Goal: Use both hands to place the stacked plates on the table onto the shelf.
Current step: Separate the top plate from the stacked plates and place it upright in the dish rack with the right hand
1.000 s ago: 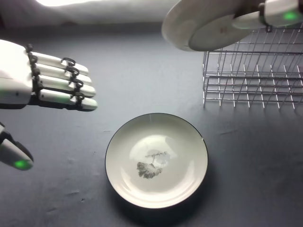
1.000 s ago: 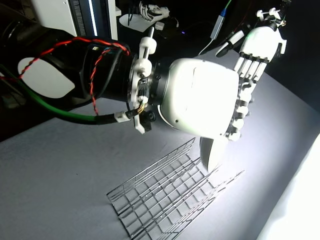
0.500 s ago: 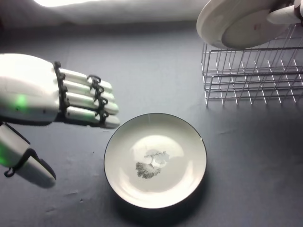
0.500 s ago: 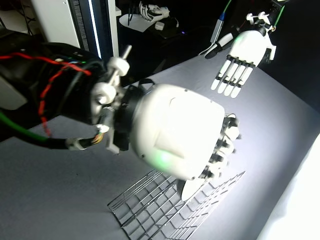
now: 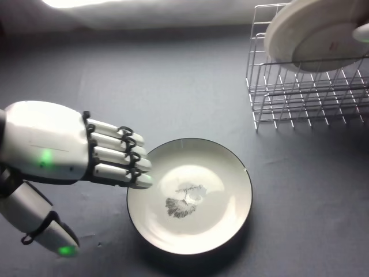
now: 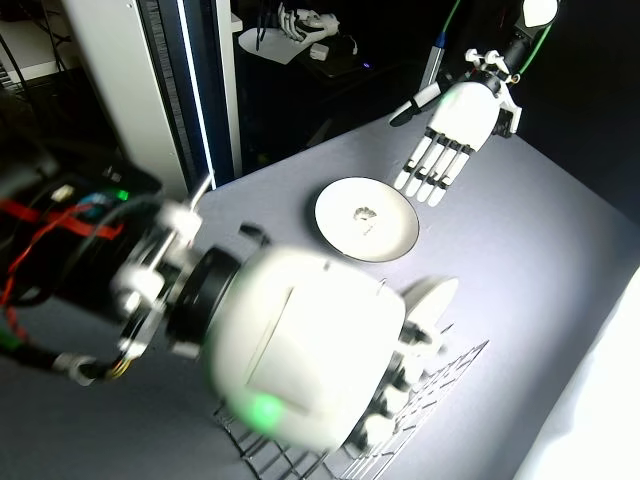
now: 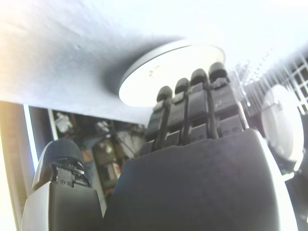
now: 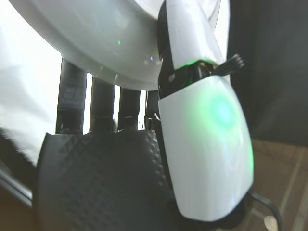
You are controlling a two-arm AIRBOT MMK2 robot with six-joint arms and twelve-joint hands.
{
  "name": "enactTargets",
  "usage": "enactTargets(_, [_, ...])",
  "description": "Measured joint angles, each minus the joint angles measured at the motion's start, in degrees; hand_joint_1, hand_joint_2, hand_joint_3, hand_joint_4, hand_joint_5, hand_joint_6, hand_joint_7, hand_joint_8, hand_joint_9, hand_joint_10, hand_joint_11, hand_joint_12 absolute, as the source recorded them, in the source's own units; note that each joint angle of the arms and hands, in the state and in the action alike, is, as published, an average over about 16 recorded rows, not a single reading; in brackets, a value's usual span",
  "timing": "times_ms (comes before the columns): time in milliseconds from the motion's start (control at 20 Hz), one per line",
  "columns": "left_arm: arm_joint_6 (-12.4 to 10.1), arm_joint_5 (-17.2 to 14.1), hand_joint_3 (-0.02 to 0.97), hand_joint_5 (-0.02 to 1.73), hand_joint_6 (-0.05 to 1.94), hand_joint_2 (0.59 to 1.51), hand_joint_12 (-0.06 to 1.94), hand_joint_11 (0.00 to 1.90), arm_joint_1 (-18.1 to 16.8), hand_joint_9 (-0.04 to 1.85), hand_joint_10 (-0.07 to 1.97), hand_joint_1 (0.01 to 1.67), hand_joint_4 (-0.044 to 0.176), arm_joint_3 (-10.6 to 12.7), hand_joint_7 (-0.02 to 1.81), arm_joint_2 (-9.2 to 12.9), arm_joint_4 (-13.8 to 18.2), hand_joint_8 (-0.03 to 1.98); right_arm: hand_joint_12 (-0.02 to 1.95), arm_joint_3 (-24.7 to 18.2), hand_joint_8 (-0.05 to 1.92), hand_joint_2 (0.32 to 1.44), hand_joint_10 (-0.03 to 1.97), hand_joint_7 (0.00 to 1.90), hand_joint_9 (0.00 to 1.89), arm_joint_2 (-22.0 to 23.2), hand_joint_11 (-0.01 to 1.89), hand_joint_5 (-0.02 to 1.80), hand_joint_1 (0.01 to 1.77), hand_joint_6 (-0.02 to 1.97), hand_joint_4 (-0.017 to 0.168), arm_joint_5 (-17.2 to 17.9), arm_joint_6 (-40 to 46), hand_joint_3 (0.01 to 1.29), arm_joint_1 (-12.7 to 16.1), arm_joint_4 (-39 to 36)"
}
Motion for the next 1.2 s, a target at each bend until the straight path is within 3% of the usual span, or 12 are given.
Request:
enactTargets(450, [-0.35,3.09,0.01,0.02,0.01,1.072,0.01,0.02,1.32,0.02,0.01,0.01,0.002,-0.83,0.02,-1.89,-0.37,0.01,1.55,2.15,1.16,1.07,1.29,0.8,0.82,-0.61,0.73,0.73,1.32,1.32,-0.007,3.5,-0.42,0.01,-6.87,-0.44])
enactTargets(650, [-0.59,4.59,0.01,0.02,0.01,1.07,0.01,0.01,1.99,0.02,0.01,0.01,0.002,-0.96,0.02,-2.49,-0.52,0.01,1.57,2.2,1.03,1.1,1.22,0.72,0.69,-0.66,0.56,0.64,1.27,1.14,-0.005,4.33,-0.65,0.01,-8.31,-1.33])
enactTargets(850, [-0.8,5.78,0.01,0.02,0.01,1.069,0.01,0.02,2.73,0.02,0.01,0.01,0.002,-1.1,0.02,-2.84,-0.73,0.01,1.57,2.04,0.82,1.13,1.1,0.64,0.54,-0.64,0.36,0.55,1.22,0.9,-0.004,4.73,-0.69,0.01,-7.85,-2.67])
enactTargets(1200, [-0.91,7.49,0.009,0.02,0.01,1.07,0.0,0.02,4.41,0.02,0.0,0.01,0.002,-1.31,0.02,-3.1,-1.29,0.01,1.52,0.31,0.35,1.17,0.85,0.52,0.3,-0.6,0.05,0.44,1.13,0.42,-0.002,5.57,-0.72,0.01,-4.58,-8.33])
